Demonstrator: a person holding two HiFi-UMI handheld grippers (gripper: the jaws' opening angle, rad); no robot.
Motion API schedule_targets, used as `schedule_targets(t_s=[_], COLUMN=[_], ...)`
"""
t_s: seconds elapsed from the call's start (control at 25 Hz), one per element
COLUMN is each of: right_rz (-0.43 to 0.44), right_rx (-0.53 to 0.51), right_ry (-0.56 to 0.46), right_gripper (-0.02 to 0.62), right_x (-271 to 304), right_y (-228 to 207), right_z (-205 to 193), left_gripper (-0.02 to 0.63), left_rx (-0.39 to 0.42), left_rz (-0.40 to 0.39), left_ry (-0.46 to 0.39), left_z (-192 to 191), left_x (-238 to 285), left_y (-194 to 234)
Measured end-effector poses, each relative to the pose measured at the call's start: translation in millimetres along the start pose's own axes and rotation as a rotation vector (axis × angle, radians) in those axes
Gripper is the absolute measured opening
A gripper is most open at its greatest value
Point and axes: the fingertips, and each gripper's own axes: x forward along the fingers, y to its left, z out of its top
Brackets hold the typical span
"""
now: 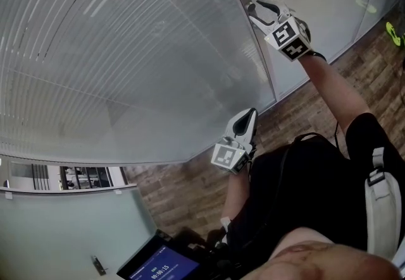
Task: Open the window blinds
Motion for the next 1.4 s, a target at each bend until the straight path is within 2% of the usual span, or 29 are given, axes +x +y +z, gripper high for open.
schedule_targets(t_s=[0.2, 0.28, 0.4, 0.64, 1.4], right_rz=[-0.053, -0.042, -0.027, -0.013, -0.012], right_rx=[-0.563, -0.712, -0.834, -0.922, -0.933], right_ry=[0.052, 0.067, 0.099, 0.12, 0.142], right_gripper=[0.196, 0.196, 0.196, 0.196, 0.14], right_x=[-3, 1, 4, 9, 18], right_y=[10, 14, 15, 17, 18], right_z=[7, 3, -3, -5, -6], left_gripper=[0.002, 0.002, 0.002, 0.002, 0.002], left_rx=[0.006, 0.006, 0.006, -0.002, 0.0], left_rz=[-0.015, -0.014, -0.015, -0.011, 0.022], left_ry=[-0.002, -0.002, -0.005, 0.002, -0.017], left_z=[-1, -1, -1, -3, 0], left_x=[4, 3, 2, 0, -11], left_y=[-3, -3, -3, -3, -3])
